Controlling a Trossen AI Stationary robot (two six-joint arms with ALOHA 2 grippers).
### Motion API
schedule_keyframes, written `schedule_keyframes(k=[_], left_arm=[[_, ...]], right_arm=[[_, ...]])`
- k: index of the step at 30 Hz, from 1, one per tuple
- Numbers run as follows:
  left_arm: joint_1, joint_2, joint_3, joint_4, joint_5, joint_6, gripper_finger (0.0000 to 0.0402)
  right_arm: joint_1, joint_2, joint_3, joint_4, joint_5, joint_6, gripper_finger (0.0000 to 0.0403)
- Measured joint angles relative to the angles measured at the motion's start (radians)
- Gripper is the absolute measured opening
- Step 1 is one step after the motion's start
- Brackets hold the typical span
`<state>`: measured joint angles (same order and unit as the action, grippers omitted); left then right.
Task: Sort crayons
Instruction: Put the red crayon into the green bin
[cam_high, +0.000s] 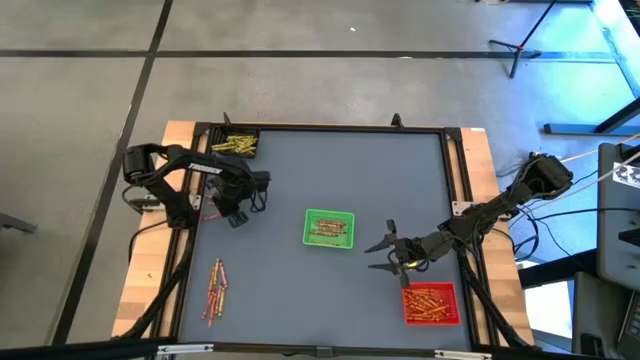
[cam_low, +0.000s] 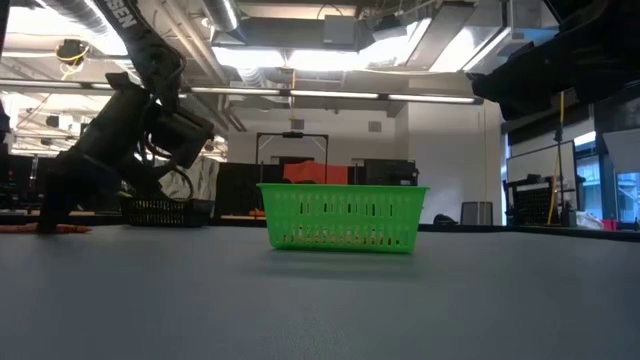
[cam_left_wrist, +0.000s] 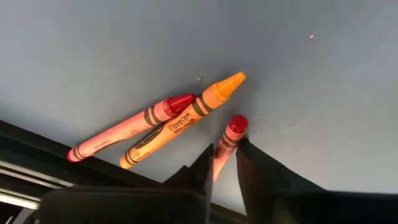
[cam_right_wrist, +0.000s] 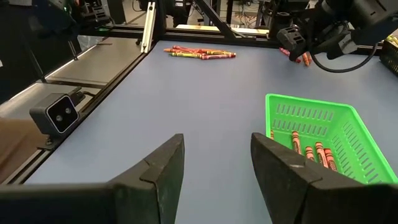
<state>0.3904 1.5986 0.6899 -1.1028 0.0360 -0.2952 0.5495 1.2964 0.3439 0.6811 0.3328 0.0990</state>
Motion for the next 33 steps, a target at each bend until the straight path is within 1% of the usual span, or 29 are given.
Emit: schedule_keyframes(k=[4, 6, 11, 14, 18, 22, 25, 28, 33], left_arm=[[0.011, 0.000, 0.000, 0.016, 0.003, 0.030, 0.0011], [0.011, 0.000, 0.000, 0.024, 0.010, 0.044, 0.0006], [-0.015, -0.004, 0.002, 0.020, 0.003, 0.044, 0.0007], [-0.056, -0.025, 0.025, -0.003, -0.007, 0.033, 0.0005], [-0.136, -0.101, 0.073, -0.010, -0.015, -0.015, 0.0004], [-0.240, -0.201, 0.127, 0.009, -0.088, -0.076, 0.0006], [-0.324, -0.280, 0.144, 0.088, -0.153, -0.102, 0.0006], [-0.405, -0.350, 0.143, 0.223, -0.198, -0.115, 0.0006], [-0.529, -0.388, 0.143, 0.496, -0.264, -0.084, 0.0007]], right_arm=[[0.000, 0.000, 0.000, -0.001, 0.000, 0.000, 0.0182], [0.000, 0.000, 0.000, -0.001, 0.000, 0.000, 0.0182], [0.000, 0.000, 0.000, -0.001, 0.000, 0.000, 0.0182], [0.000, 0.000, 0.000, -0.002, 0.000, 0.000, 0.0182], [0.000, 0.000, 0.000, -0.003, 0.000, 0.000, 0.0182], [0.000, 0.000, 0.000, -0.002, 0.000, 0.000, 0.0182], [0.000, 0.000, 0.000, -0.002, 0.000, 0.000, 0.0182], [0.000, 0.000, 0.000, 0.003, 0.000, 0.000, 0.0182], [0.000, 0.000, 0.019, 0.006, 0.000, -0.001, 0.0182]])
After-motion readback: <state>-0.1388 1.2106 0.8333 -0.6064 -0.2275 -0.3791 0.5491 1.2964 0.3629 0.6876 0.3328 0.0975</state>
